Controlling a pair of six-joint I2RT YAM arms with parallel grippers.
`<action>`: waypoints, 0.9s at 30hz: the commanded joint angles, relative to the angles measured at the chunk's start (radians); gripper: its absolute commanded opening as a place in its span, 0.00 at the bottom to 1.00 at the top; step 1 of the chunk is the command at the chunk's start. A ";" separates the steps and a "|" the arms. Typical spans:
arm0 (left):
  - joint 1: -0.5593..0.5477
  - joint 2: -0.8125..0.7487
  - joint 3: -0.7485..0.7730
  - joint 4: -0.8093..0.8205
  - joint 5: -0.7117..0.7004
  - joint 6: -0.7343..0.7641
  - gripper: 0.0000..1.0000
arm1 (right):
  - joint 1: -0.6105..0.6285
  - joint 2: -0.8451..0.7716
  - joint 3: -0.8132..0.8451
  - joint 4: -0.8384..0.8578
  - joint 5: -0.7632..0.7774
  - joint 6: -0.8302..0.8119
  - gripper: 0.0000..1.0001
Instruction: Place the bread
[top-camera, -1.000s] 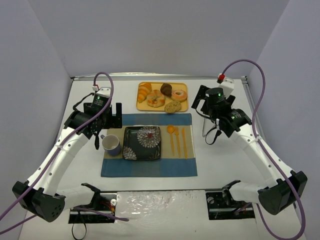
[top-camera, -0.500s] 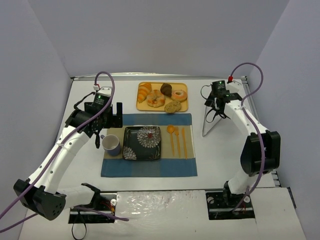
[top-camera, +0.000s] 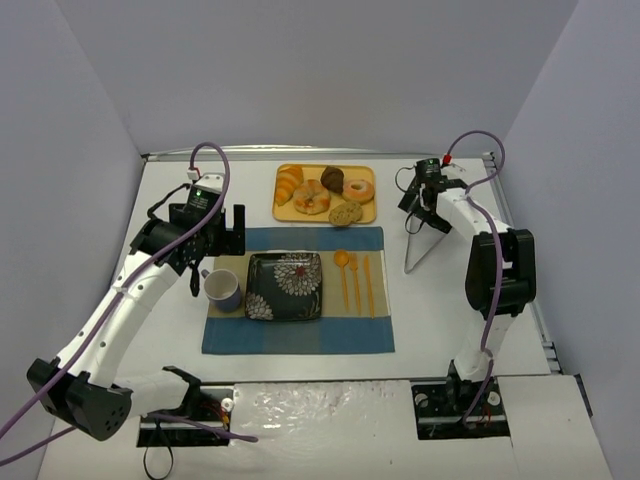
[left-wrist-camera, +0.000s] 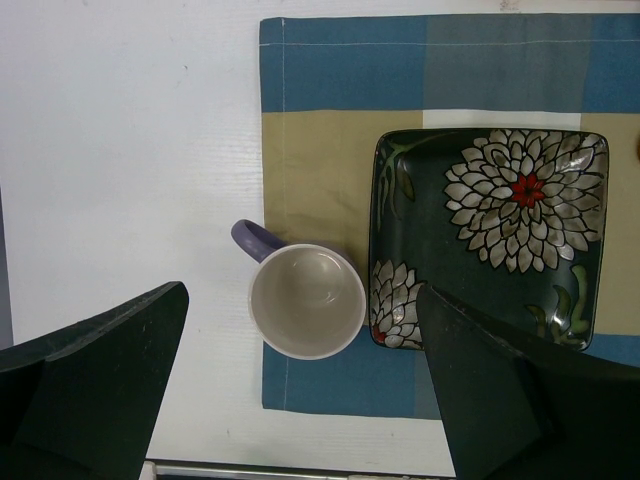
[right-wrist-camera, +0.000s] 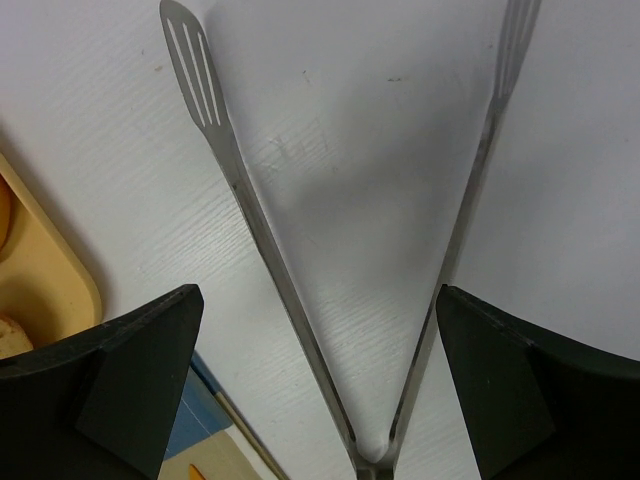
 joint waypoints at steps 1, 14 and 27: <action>0.000 -0.037 0.029 0.039 -0.011 0.025 0.97 | -0.008 -0.005 -0.015 0.044 -0.050 -0.040 1.00; 0.002 -0.042 0.018 0.045 -0.007 0.026 0.97 | -0.009 -0.056 -0.152 0.037 -0.011 -0.053 1.00; 0.004 -0.059 0.027 0.017 -0.032 0.054 0.97 | -0.009 0.009 -0.150 0.124 0.005 -0.054 1.00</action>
